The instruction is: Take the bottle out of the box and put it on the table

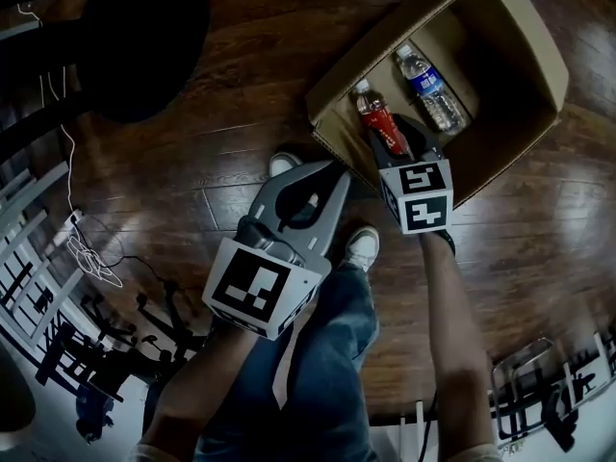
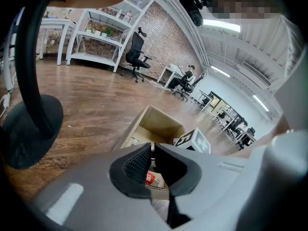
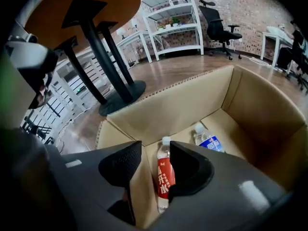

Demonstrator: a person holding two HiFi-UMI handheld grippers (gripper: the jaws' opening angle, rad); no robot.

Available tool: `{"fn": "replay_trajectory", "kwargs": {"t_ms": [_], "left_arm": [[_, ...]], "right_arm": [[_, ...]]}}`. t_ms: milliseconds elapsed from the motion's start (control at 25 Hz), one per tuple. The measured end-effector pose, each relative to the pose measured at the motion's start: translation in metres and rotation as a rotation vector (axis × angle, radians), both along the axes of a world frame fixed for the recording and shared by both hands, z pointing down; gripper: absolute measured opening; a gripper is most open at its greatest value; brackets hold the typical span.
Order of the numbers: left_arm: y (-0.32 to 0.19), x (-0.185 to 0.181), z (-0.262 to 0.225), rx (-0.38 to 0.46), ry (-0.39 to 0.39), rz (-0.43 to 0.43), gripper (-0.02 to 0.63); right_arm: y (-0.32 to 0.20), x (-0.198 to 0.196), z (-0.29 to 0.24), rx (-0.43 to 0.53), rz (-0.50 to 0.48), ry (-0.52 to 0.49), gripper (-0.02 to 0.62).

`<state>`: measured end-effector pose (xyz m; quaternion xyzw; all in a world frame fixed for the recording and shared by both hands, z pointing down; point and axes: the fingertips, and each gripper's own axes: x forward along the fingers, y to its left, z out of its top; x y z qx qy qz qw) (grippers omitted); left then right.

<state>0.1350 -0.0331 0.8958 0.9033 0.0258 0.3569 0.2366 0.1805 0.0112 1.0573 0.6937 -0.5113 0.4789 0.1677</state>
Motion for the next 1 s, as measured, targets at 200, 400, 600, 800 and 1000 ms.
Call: {"fn": "replay_trajectory", "kwargs": {"t_ms": [200,400,600,800,1000], "left_arm": [[-0.011,0.002,0.010,0.011,0.010,-0.009,-0.003],[-0.023,-0.001,0.011,0.006,0.016,-0.044,-0.003],[-0.034,-0.001,0.013,0.031,0.044,-0.040,-0.003],[-0.036,0.004,0.011,0.010,0.055,-0.034,-0.003],[-0.038,0.010,0.007,0.008,0.059,-0.031,-0.003]], "right_arm": [[0.006,-0.012,0.051,-0.087,-0.032,-0.044,0.227],[0.018,-0.007,0.092,-0.219,-0.046,-0.045,0.276],[0.017,-0.013,0.128,-0.291,-0.091,-0.066,0.303],[0.015,-0.016,0.152,-0.369,-0.163,-0.036,0.307],[0.015,-0.017,0.170,-0.408,-0.173,-0.065,0.328]]}}
